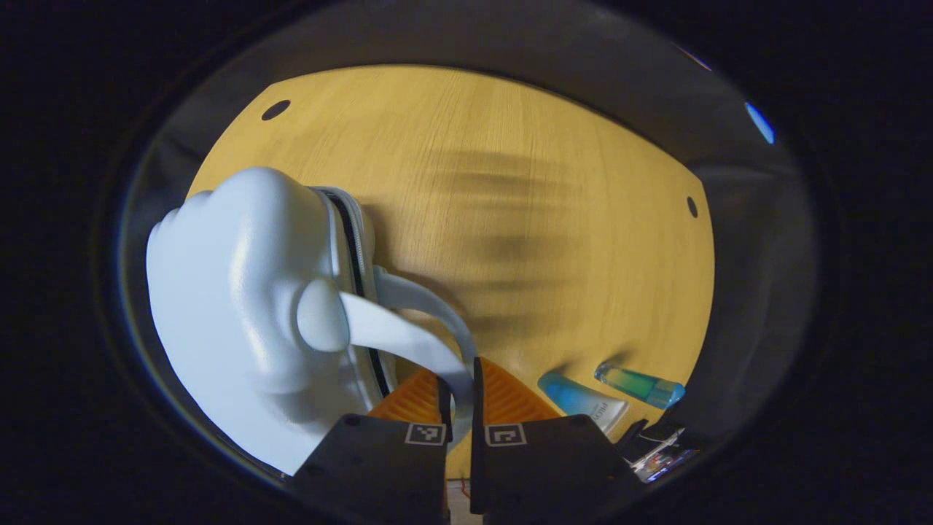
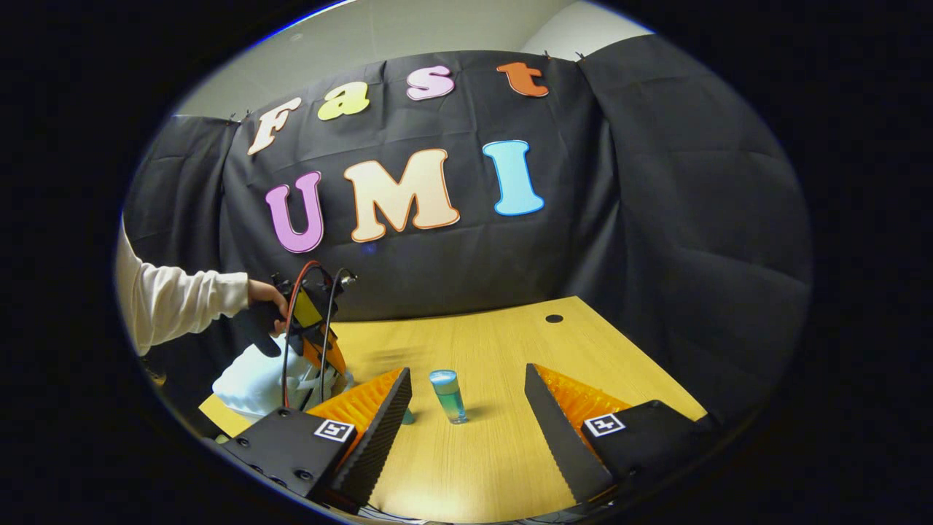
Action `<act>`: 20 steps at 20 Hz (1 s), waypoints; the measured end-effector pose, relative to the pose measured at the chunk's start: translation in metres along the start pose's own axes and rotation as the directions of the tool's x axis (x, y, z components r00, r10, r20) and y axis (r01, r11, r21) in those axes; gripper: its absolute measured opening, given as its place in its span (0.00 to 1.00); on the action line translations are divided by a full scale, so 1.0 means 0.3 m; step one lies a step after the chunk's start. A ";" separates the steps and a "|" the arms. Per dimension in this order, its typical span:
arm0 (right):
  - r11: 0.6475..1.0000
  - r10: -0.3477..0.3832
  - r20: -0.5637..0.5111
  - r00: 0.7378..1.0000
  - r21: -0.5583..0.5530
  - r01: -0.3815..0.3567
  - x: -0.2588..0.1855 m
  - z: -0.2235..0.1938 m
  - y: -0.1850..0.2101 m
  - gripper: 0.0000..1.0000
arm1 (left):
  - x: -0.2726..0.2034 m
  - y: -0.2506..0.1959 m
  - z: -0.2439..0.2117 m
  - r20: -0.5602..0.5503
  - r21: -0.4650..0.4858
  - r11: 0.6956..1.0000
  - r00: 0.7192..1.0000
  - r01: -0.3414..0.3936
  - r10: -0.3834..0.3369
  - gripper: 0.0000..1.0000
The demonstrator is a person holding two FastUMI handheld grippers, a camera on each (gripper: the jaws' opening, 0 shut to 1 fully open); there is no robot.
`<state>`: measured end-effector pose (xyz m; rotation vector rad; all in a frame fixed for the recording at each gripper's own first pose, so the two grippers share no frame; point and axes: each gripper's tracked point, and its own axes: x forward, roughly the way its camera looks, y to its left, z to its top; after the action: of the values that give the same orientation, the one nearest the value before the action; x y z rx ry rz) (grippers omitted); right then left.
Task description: First open the suitcase, pack the skin care products into it, and then close the suitcase.
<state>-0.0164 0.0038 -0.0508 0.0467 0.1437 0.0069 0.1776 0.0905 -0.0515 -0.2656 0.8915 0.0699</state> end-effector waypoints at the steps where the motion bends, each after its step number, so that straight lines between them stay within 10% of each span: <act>1: 1.000 0.011 0.001 1.000 0.000 -0.011 0.002 0.003 0.010 0.98 | -0.032 0.001 0.001 0.010 0.002 1.000 1.000 0.016 -0.016 0.05; 12: 0.990 0.141 0.028 0.990 -0.001 -0.141 0.037 0.029 0.160 0.98 | -0.625 0.224 0.025 0.235 -0.089 0.983 0.962 0.160 -0.135 0.05; 20: 0.984 0.177 0.032 0.984 -0.003 -0.177 0.058 0.017 0.275 0.98 | -0.871 0.731 0.031 0.372 -0.171 0.985 0.926 -0.001 0.065 0.05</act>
<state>0.0014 0.0862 -0.0445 0.0597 0.1070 0.1832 -0.0169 0.3175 0.1130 -0.3805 0.5056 0.2219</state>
